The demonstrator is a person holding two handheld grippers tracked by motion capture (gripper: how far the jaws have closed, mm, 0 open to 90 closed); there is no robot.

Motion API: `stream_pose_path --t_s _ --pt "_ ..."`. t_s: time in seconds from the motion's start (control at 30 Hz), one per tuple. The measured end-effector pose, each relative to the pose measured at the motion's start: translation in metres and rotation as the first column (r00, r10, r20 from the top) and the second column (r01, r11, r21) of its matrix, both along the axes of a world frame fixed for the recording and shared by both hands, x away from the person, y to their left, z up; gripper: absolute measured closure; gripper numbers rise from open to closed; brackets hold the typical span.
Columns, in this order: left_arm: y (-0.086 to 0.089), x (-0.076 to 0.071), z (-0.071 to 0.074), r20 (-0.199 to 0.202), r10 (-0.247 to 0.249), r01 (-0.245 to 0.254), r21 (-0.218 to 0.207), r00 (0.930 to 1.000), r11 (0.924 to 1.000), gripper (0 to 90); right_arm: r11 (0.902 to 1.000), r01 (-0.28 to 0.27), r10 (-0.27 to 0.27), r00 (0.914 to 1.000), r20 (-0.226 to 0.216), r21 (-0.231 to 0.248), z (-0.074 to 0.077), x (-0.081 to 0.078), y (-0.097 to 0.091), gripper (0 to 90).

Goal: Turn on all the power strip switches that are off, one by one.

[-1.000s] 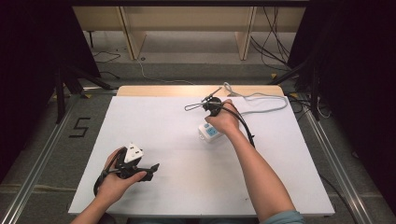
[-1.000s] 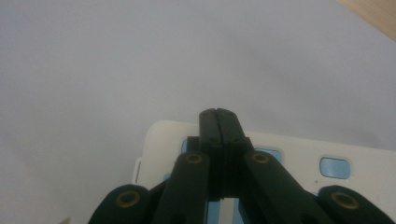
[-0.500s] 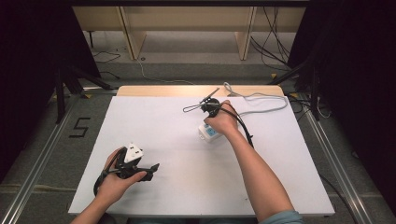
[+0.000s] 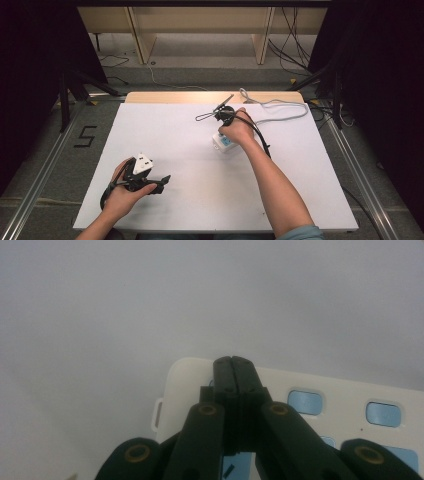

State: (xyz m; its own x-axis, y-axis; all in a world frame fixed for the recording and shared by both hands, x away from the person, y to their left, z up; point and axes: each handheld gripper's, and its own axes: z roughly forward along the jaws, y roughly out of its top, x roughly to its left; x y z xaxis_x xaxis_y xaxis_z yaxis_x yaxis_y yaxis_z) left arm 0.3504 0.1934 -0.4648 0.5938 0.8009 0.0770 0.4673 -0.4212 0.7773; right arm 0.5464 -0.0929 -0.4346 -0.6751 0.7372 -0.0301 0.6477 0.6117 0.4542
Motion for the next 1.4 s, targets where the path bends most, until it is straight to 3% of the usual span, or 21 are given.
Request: stream_pose_path --t_s 0.77,1.23,1.4 --pt "0.0000 0.0002 -0.0002 -0.002 -0.001 0.001 -0.001 1.0000 1.0000 16.5 0.9995 0.002 -0.002 1.0000 0.005 -0.032 -0.0014 0.0001 0.0052 90.0" --pt "-0.0007 -0.0005 -0.0004 -0.003 -0.001 0.001 -0.003 1.0000 1.0000 16.4 0.9982 0.009 -0.010 0.9996 -0.025 -0.060 -0.0014 0.0019 0.0061 90.0" --pt "-0.0003 0.0003 -0.0005 -0.006 -0.002 0.002 0.001 1.0000 1.0000 16.5 0.9986 0.009 -0.010 0.9998 -0.016 -0.051 -0.0017 0.0010 0.0054 90.0"
